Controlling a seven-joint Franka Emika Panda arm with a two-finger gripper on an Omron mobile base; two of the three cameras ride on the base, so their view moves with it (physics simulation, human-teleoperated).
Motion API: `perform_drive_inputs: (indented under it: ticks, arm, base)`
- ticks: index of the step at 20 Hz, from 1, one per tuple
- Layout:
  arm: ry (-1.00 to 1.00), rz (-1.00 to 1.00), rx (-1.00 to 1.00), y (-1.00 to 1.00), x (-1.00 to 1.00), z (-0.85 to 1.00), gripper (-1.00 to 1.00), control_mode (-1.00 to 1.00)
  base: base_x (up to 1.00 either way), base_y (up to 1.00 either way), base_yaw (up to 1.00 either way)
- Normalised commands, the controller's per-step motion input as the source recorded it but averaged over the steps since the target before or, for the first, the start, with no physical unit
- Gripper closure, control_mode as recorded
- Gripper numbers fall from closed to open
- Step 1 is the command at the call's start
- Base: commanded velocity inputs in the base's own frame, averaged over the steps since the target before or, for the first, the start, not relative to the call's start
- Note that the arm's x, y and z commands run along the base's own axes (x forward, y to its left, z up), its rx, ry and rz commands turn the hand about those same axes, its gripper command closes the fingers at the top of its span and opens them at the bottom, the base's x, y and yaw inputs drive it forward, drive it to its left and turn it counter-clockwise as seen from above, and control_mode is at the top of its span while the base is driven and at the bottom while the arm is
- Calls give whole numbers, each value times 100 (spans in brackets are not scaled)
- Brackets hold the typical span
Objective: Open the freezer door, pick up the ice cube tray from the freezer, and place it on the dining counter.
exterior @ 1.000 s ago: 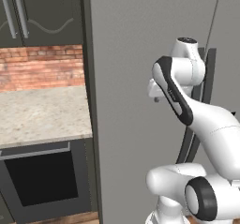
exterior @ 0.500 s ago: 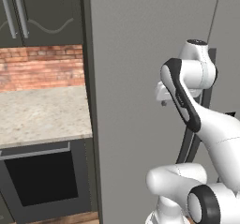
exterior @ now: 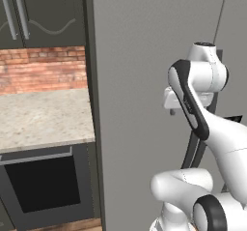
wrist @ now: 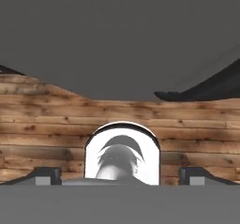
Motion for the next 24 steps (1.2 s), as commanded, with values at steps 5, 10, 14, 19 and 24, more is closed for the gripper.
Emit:
perform_drive_inputs:
  ticks: [5,10,14,19,24]
  arm:
    - [12,-8,0,0,-32,0,-100,-100]
    - [0,-8,-4,8,-71,2,-100,-100]
    - [0,-10,-4,15,-76,1,-100,-100]
    - [0,-6,-2,9,-38,6,-100,-100]
    - [0,0,0,0,-2,0,-100,-100]
  base:
    - [0,0,0]
    - [0,0,0]
    - [0,0,0]
    - [0,0,0]
    - [0,0,0]
